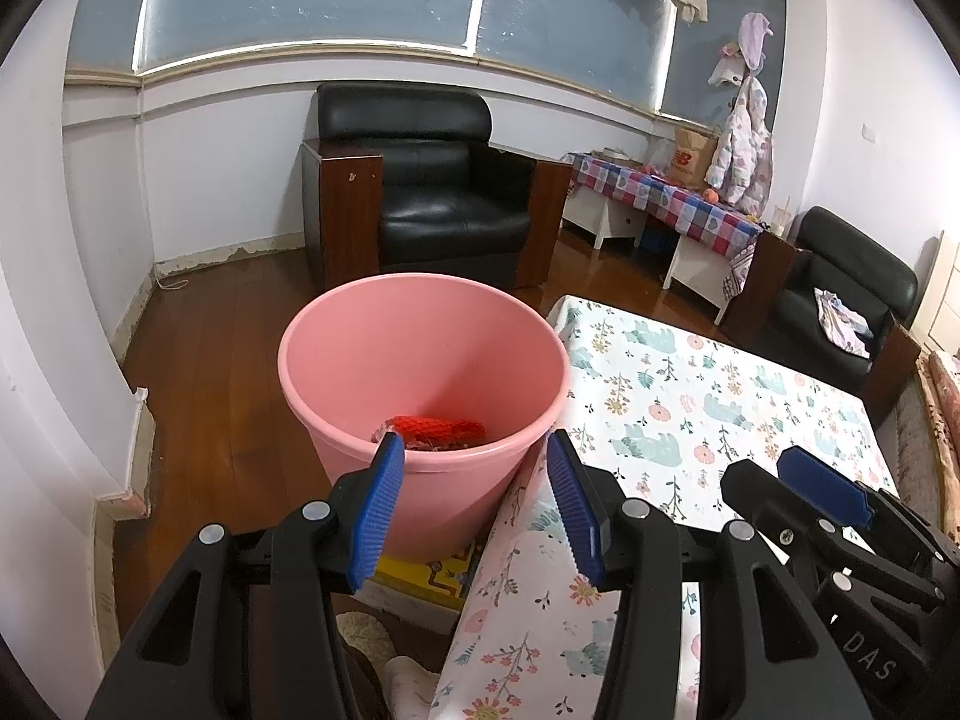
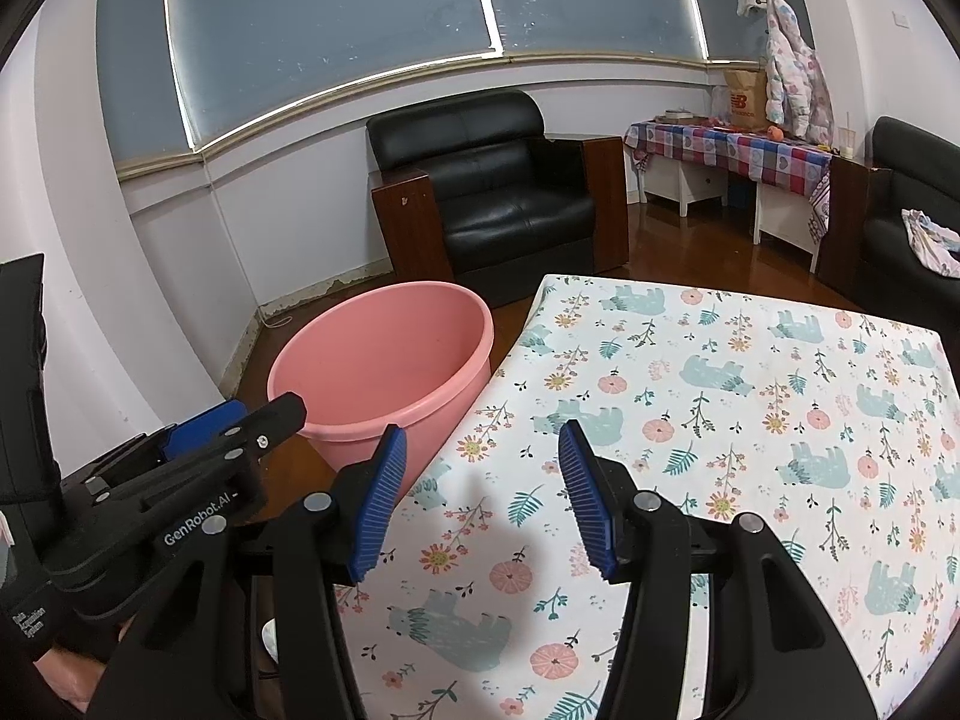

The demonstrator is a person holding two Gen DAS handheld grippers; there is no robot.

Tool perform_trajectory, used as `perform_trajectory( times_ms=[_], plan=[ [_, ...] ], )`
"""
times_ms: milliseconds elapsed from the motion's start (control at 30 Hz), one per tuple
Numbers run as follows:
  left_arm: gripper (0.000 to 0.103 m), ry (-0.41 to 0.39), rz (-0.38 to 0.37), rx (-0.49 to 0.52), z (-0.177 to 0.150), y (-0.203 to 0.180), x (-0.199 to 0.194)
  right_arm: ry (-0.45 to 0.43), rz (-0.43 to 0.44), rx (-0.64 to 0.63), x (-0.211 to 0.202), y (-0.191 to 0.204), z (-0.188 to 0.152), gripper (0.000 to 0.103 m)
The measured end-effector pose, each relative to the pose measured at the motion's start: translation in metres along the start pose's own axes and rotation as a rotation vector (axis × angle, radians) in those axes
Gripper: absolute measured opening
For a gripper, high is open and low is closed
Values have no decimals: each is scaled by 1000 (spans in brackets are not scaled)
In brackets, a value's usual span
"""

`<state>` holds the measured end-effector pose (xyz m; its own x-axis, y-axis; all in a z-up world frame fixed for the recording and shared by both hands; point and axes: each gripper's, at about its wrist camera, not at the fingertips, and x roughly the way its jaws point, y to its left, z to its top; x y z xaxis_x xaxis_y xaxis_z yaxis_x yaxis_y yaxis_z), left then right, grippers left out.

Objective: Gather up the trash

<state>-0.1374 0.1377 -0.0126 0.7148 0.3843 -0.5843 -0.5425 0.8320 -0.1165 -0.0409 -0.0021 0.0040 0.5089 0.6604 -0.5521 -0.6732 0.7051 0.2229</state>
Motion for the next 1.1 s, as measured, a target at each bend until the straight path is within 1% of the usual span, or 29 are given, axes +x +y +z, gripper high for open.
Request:
perform_trajectory(
  times_ms=[100, 233, 800, 967, 1100],
  plan=[
    [49, -2, 1, 6, -5, -3, 0, 0, -1, 1, 0, -1, 0, 54],
    [49, -14, 6, 18, -2, -4, -2, -2, -3, 9, -1, -6, -3, 53],
    [49, 16, -9, 38, 6, -10, 3, 0, -12, 26, -4, -14, -2, 53],
    [49, 24, -28, 68, 10, -21, 6, 6, -28, 46, -4, -23, -1, 54],
    [49, 31, -70, 128, 13, -39, 9, 9, -65, 67, -4, -35, 1, 54]
  ],
)
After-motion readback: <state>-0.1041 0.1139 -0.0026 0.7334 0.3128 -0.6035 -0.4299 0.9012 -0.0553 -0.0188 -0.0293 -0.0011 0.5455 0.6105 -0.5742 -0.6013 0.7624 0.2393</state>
